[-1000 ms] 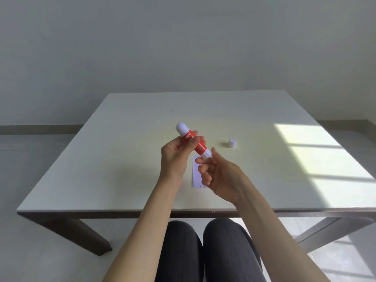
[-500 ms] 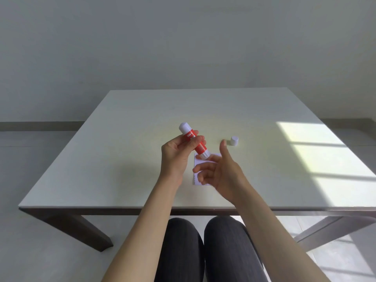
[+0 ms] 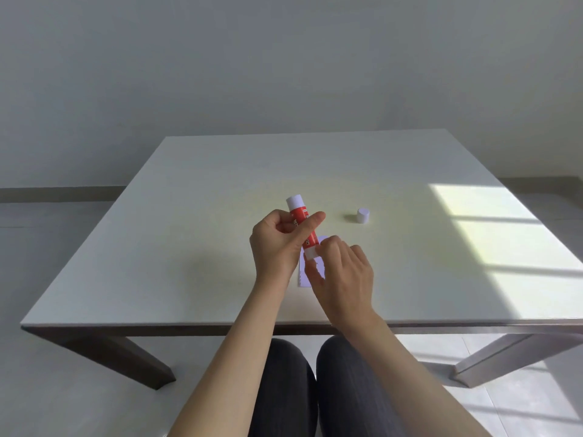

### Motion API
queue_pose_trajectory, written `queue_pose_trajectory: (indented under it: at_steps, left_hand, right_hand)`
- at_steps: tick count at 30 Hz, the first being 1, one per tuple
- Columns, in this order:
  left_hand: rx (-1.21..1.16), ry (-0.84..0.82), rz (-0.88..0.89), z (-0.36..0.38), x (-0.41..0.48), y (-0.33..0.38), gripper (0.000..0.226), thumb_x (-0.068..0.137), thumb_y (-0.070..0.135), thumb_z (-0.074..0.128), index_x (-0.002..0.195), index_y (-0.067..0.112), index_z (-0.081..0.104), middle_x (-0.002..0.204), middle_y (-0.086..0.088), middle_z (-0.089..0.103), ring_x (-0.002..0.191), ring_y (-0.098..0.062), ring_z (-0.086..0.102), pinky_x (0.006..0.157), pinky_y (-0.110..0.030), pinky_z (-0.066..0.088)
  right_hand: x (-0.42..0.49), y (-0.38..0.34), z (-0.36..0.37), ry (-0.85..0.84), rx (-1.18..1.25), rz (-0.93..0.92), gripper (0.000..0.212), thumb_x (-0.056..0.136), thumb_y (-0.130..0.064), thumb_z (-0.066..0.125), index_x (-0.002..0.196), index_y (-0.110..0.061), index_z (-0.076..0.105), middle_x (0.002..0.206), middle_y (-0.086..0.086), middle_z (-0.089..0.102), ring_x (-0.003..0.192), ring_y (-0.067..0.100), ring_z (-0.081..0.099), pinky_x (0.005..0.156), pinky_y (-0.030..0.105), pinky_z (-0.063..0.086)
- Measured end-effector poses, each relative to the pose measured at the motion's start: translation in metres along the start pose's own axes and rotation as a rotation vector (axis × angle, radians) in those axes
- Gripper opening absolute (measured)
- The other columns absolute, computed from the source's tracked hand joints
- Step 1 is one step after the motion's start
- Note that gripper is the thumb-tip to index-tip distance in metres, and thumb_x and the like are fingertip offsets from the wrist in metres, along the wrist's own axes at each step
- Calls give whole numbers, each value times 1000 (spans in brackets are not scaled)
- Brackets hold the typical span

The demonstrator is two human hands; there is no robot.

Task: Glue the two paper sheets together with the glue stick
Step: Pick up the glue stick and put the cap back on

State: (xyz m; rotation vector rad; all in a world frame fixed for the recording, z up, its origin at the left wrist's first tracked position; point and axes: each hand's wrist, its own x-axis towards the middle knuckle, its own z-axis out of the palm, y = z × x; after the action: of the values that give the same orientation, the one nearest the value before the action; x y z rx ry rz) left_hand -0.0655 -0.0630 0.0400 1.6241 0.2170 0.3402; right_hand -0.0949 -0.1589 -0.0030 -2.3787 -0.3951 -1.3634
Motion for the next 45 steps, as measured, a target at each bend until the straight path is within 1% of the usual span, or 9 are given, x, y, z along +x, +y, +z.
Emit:
queue_pose_trajectory:
  at_steps: [5, 9, 12, 18, 22, 29, 37, 41, 45]
  left_hand:
    - [197, 41, 137, -10, 4, 2, 34, 57, 46, 82, 62, 28, 53, 56, 14, 60, 50, 4, 55, 52, -11, 43]
    - [377, -100, 219, -28, 9, 3, 14, 67, 41, 76, 66, 33, 65, 52, 18, 61, 59, -1, 60, 64, -23, 45]
    - [442, -127, 234, -34, 6, 1, 18, 71, 36, 75, 88, 30, 74, 74, 14, 71, 77, -9, 67, 75, -30, 51]
    - [535, -96, 269, -36, 3, -4, 20, 68, 36, 77, 86, 28, 72, 80, 12, 72, 78, -10, 66, 69, -33, 53]
    - [604, -60, 338, -38, 3, -2, 22, 65, 38, 79, 82, 27, 69, 76, 13, 70, 73, -11, 64, 62, -25, 46]
    - [644, -54, 389, -36, 0, 4, 21, 66, 36, 79, 80, 25, 69, 76, 9, 71, 71, -13, 63, 59, -23, 42]
    - [709, -86, 517, -39, -7, 11, 26, 67, 34, 80, 87, 20, 73, 80, 3, 73, 67, -17, 61, 62, -27, 46]
    - [806, -100, 596, -40, -10, 13, 29, 62, 36, 83, 81, 17, 73, 72, 0, 71, 62, -22, 60, 65, -36, 48]
    - [860, -69, 586, -43, -10, 8, 30, 61, 38, 83, 78, 16, 71, 72, 0, 70, 60, -21, 54, 65, -28, 35]
  right_hand:
    - [3, 23, -1, -356, 301, 228, 55, 74, -54, 62, 115, -21, 47, 114, 3, 60, 71, 20, 60, 55, 27, 45]
    - [28, 81, 12, -450, 26, 406, 58, 90, -34, 56, 142, -19, 35, 138, 16, 39, 107, 37, 55, 69, 42, 51]
    - [38, 112, 27, -677, -138, 445, 54, 95, -23, 47, 145, -21, 29, 147, 16, 30, 117, 40, 46, 81, 47, 48]
    - [30, 118, 33, -656, -71, 366, 27, 91, -8, 47, 115, -13, 60, 107, 10, 64, 102, 34, 54, 73, 36, 40]
    - [25, 98, 16, -459, 380, 631, 16, 90, -14, 57, 104, -10, 63, 89, 1, 65, 78, 23, 59, 65, 21, 42]
    - [40, 48, -22, -466, 923, 687, 19, 89, -8, 58, 103, -21, 63, 101, -4, 69, 73, 9, 65, 61, 17, 52]
    - [51, 27, -29, -520, 793, 543, 23, 88, -8, 59, 110, -14, 63, 101, -9, 66, 77, 13, 61, 69, 26, 53]
    - [51, 26, -29, -580, 667, 372, 20, 89, -12, 60, 109, -13, 63, 94, -5, 67, 75, 9, 59, 65, 10, 45]
    - [53, 19, -19, -730, 457, 330, 31, 94, -38, 49, 75, -14, 51, 61, 2, 55, 54, 18, 47, 52, 27, 36]
